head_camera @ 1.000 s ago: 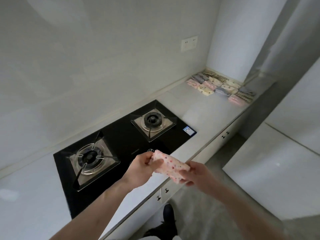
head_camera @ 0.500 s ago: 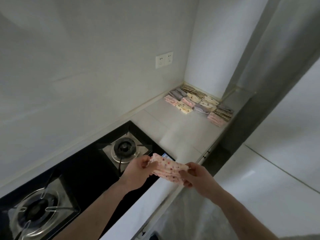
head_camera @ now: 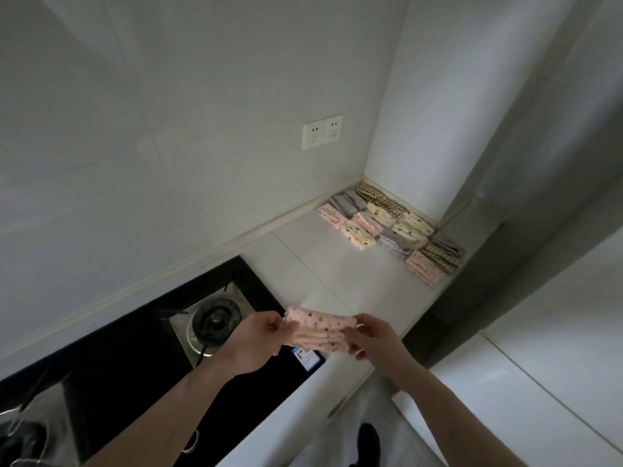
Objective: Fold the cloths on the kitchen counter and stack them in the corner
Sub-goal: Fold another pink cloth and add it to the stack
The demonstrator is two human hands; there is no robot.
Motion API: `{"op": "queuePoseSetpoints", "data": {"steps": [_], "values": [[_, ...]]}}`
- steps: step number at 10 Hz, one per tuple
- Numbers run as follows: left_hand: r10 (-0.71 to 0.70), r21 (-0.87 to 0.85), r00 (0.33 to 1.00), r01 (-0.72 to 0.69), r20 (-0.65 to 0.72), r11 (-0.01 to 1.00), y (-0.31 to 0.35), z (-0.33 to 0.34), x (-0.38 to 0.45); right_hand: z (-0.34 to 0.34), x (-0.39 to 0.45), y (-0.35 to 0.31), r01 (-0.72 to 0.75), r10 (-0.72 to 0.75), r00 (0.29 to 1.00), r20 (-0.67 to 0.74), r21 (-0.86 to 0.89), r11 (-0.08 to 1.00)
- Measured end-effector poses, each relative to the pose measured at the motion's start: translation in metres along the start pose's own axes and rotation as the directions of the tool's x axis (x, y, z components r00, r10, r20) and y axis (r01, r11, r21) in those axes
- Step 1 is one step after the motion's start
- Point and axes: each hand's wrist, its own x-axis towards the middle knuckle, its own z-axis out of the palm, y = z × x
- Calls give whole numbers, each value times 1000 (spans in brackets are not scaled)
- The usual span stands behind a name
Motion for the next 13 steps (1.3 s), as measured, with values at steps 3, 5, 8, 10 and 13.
{"op": "queuePoseSetpoints", "data": {"steps": [3, 5, 8, 10, 13], "values": [[-184, -75, 977, 176, -107, 981, 7, 7, 57, -60, 115, 17, -243, 269, 961, -61, 276, 930], [-249, -120, 953, 231, -169, 965, 29, 17, 97, -133, 190, 55, -367, 432, 896, -100, 381, 849], [-356, -154, 893, 325, -276, 933, 55, 40, 116, -198, 302, 95, -428, 451, 877, -164, 159, 890], [-436, -185, 855, 398, -280, 899, 53, 53, 107, -219, 327, 101, -434, 436, 889, -140, 43, 900], [-477, -233, 823, 420, -307, 877, 47, 56, 91, -217, 324, 104, -264, 158, 958, -239, -524, 810]]}}
